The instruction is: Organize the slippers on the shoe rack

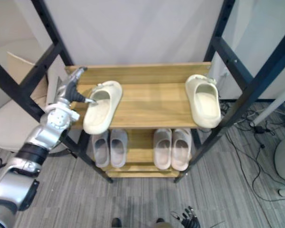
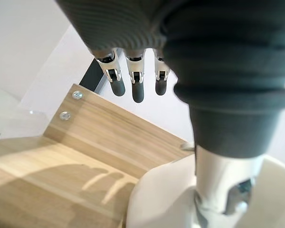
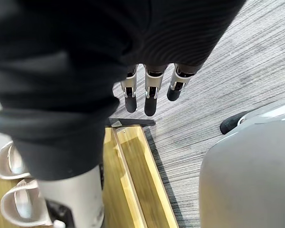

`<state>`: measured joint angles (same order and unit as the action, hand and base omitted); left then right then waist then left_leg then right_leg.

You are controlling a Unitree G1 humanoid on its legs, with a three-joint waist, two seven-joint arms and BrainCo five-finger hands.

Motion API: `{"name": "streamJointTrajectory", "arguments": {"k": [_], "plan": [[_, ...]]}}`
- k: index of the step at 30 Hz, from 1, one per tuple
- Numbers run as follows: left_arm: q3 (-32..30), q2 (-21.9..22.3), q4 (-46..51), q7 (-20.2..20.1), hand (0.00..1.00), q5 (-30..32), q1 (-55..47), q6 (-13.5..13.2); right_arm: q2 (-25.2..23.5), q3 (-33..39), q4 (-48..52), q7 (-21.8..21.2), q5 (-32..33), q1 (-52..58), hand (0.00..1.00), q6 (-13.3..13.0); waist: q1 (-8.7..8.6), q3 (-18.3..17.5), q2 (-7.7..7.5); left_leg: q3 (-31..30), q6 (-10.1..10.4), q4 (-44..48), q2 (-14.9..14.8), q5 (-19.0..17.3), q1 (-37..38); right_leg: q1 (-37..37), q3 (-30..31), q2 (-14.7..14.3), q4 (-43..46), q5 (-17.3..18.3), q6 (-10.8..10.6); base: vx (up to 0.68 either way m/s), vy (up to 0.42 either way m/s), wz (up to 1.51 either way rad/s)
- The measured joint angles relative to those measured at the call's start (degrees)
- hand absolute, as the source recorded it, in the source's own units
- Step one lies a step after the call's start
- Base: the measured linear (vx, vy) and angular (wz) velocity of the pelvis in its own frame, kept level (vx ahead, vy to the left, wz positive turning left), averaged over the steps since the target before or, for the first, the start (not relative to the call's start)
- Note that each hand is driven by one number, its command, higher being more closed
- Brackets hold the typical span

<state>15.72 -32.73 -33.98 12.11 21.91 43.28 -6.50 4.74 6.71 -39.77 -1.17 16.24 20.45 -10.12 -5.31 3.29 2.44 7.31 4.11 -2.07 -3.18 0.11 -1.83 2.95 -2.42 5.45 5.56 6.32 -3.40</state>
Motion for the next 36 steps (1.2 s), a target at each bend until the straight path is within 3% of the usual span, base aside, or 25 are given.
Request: {"name": "streamJointTrajectory", "arguments": {"k": [12, 13, 36], "plan": [[-0.1, 0.6, -3.8, 0.1, 0.0, -1.0, 3.6, 1.0, -0.2, 1.3, 0.1, 0.1, 0.0, -0.9, 0.0, 0.0, -0.69, 1.0, 0.77, 1.4, -0.1, -1.8, 0.1, 0.8, -0.1, 1.2, 1.3, -0.1, -0.9, -0.7, -0.3, 0.01, 0.0, -0.05], [-0.1, 0.6, -3.9, 0.1, 1.0, -1.1, 3.7, 1.0, -0.2, 1.4, 0.1, 0.1, 0.0, -0.9, 0.0, 0.0, -0.69, 1.0, 0.82, 1.4, -0.1, -1.8, 0.1, 0.8, -0.1, 1.2, 1.3, -0.1, -0.9, -0.7, -0.3, 0.01, -0.002, -0.06], [-0.6, 2.9, -6.8, -0.1, 1.0, -2.0, 6.3, 2.0, 0.1, 1.8, 0.3, 0.1, -0.1, -1.5, 0.0, 0.5, -1.81, 2.4, 1.94, 2.7, -0.2, -1.9, 0.4, 0.8, 0.6, 0.0, 3.0, 0.0, -3.3, -2.8, -0.6, 0.0, 0.001, -0.04]]}}
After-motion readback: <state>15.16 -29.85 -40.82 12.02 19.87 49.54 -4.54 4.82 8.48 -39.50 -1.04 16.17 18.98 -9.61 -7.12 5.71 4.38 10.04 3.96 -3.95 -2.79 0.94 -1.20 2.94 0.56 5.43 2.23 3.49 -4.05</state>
